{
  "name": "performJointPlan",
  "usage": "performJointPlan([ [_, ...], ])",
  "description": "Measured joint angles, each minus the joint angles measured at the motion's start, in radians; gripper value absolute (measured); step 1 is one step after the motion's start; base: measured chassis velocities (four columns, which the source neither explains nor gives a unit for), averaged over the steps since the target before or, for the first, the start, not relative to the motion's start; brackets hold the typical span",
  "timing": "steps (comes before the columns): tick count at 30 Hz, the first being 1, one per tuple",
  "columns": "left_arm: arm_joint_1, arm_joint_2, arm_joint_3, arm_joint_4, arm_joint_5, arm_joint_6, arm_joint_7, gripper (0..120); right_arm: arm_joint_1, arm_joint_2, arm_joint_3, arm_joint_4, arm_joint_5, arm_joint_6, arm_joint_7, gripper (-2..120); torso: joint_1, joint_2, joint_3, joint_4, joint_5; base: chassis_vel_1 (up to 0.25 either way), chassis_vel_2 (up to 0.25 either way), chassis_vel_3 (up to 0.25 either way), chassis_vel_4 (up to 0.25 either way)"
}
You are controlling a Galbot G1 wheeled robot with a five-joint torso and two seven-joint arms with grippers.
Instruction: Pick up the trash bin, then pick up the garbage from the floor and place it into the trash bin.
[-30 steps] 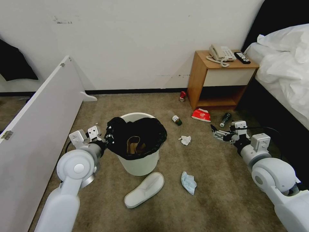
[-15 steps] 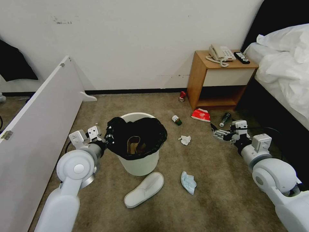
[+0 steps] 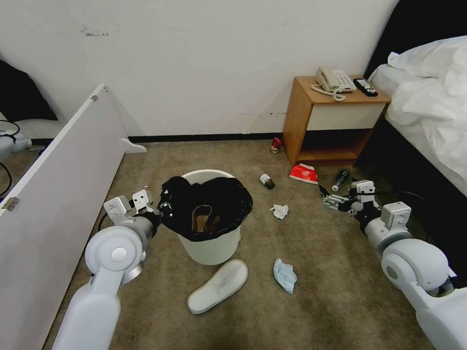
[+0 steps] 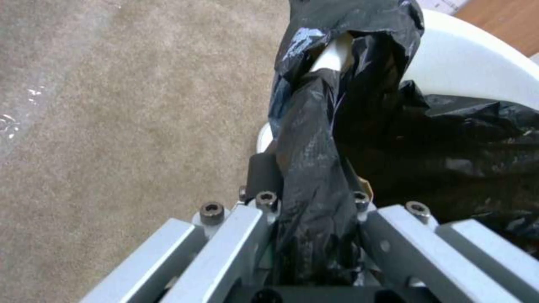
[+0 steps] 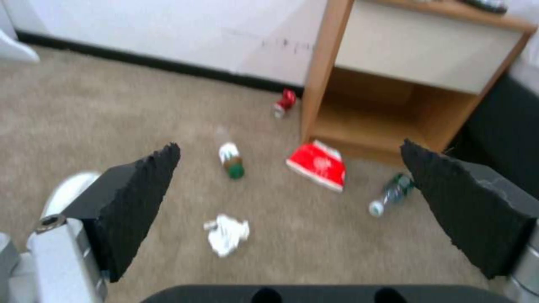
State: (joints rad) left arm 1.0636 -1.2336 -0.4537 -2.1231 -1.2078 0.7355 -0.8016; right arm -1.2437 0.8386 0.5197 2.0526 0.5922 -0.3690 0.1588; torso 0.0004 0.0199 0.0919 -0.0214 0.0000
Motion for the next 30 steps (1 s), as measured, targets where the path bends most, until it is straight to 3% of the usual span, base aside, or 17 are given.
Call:
performJointPlan([
  [2, -0.001, -0.001, 0.0, 0.0, 0.001, 0.0, 0.001, 5, -0.003, -0.003, 0.0, 0.004, -0.006, -0.017, 0.002, 100, 0.0, 0.0, 0.0, -0.0001, 0.0, 0.0, 0.0, 0.0, 0.0],
  [11, -0.002, -0.001, -0.01, -0.006, -0.003, 0.0, -0.001, 5, 0.003, -0.018, -0.107, 0.043, 0.086, -0.267, 0.073, 100, 0.0, 0.0, 0.0, -0.0001, 0.0, 0.0, 0.0, 0.0, 0.0],
  [25, 0.011, 0.003, -0.027, -0.024, -0.008, 0.0, -0.004, 5, 0.059, -0.008, -0.266, -0.038, 0.106, -0.293, 0.07, 100, 0.0, 0.0, 0.0, 0.0001, -0.0001, 0.0, 0.0, 0.0, 0.0],
  [30, 0.016, -0.002, -0.028, -0.026, -0.006, 0.0, -0.004, 5, 0.067, -0.025, -0.315, -0.08, 0.122, -0.269, 0.017, 100, 0.0, 0.0, 0.0, -0.0001, 0.0001, 0.0, 0.0, 0.0, 0.0],
])
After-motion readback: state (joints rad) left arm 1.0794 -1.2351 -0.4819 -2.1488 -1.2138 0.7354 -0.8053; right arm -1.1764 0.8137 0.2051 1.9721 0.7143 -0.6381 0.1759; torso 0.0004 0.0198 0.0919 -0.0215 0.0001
